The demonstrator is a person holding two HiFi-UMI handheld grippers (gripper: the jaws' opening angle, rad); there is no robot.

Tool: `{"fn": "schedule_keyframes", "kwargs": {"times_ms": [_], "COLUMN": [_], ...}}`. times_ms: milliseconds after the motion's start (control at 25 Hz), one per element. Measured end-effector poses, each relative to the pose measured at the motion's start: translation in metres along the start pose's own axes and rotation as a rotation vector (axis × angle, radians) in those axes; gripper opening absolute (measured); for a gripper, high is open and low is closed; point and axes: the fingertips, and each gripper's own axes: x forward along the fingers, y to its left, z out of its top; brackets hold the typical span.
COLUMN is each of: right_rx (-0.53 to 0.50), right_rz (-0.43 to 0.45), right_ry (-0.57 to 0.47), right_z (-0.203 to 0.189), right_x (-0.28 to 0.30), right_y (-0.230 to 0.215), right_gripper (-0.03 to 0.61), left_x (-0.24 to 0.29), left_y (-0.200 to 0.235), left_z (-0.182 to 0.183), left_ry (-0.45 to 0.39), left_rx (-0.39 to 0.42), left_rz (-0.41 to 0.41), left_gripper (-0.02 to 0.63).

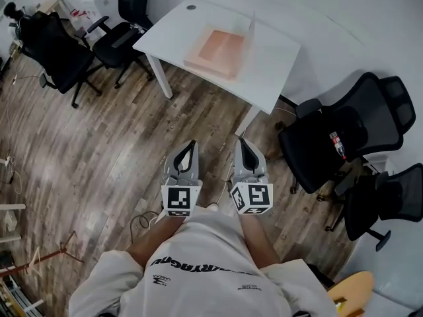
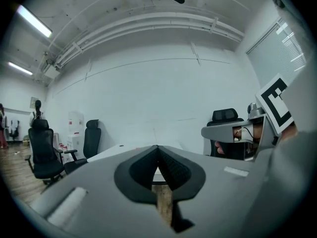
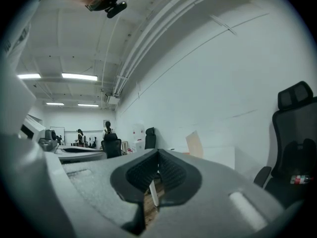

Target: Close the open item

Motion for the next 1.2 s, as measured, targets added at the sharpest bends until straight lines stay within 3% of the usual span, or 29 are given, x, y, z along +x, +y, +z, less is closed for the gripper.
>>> {"fn": "schedule_keyframes", "kwargs": {"times_ms": [800, 1200], "right_rx": [0.012, 0.001], "right_rz": [-0.139, -0.227], "right_ry": [0.041, 0.058], "right_z": [0.007, 0.012], "right_x": [0.209, 0.257], "right_y": [-0.047, -0.065], "right_gripper": [0.0, 0.0], "left_x": [0.19, 0.251], "left_y": [0.125, 0.158], "left_z": [0.003, -0.003], "left_ry": [0.033, 0.052], "left_rx": [-0.043, -0.083], "left_rz": [-0.088, -0.141], "left_gripper": [-0.005, -0.005]}}
